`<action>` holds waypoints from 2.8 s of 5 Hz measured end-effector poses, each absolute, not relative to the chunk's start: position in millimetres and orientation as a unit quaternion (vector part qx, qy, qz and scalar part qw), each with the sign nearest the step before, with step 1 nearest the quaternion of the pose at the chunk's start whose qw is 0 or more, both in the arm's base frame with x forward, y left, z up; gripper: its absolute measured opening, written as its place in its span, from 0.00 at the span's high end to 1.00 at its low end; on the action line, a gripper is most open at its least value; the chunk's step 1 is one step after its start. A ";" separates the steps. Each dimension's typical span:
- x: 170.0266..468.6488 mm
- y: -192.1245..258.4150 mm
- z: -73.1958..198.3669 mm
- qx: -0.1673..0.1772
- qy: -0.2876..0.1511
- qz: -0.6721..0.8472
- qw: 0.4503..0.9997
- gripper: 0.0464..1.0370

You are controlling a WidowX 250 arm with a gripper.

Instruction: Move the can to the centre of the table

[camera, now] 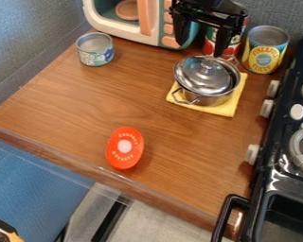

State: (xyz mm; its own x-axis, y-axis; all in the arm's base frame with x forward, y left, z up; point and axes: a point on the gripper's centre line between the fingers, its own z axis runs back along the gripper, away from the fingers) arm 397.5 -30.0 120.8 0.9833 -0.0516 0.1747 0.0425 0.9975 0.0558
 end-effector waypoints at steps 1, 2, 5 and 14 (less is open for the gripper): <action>396.2 -30.1 105.2 0.027 -0.066 -0.024 0.997 0.04; 403.5 -2.5 103.3 0.025 -0.058 0.016 0.998 0.04; 419.4 124.0 105.1 0.058 -0.052 0.142 0.987 0.04; 451.9 213.9 71.3 0.102 -0.176 0.294 0.934 0.04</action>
State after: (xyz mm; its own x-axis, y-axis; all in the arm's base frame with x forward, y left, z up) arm 451.9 213.9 71.3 0.7650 0.5130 0.3895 -0.5849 0.8064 0.0867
